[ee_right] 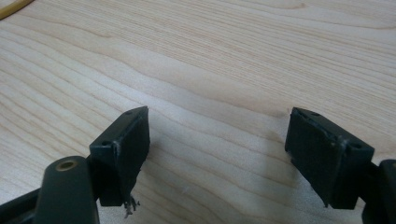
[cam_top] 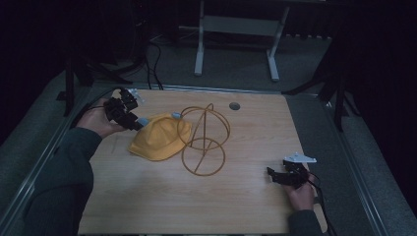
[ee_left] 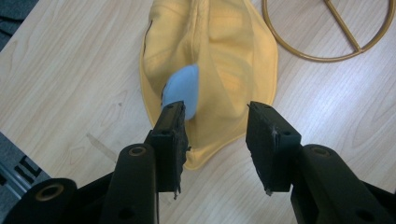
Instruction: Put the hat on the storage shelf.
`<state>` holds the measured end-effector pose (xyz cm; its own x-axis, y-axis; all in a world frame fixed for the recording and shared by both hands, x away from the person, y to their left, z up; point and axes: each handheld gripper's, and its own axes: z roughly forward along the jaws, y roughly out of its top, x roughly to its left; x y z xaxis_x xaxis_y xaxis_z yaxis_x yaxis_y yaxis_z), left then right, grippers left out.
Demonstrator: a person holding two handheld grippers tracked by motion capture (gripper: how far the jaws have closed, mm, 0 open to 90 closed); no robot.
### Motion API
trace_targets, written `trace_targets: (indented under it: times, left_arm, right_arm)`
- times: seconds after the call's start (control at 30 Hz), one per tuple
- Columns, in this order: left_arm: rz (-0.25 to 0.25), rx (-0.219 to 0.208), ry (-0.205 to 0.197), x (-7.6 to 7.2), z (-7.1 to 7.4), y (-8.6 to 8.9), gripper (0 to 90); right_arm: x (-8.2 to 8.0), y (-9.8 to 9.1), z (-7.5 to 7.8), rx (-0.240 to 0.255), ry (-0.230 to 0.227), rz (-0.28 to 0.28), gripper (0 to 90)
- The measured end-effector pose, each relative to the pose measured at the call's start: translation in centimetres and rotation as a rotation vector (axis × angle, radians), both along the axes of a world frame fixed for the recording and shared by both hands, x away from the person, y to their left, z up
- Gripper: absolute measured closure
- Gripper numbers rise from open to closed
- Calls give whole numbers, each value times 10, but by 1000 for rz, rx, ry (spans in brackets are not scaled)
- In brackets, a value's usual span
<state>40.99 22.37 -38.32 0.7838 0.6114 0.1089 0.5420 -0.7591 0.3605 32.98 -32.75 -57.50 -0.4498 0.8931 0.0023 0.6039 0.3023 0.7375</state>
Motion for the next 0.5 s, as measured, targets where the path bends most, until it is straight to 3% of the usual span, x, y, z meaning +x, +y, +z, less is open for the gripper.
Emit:
trace_targets:
  times: [0.5]
  left_arm:
    - [-7,16,5,19,-3,-19,583]
  right_arm:
    - [0,0,0,0,0,1,218]
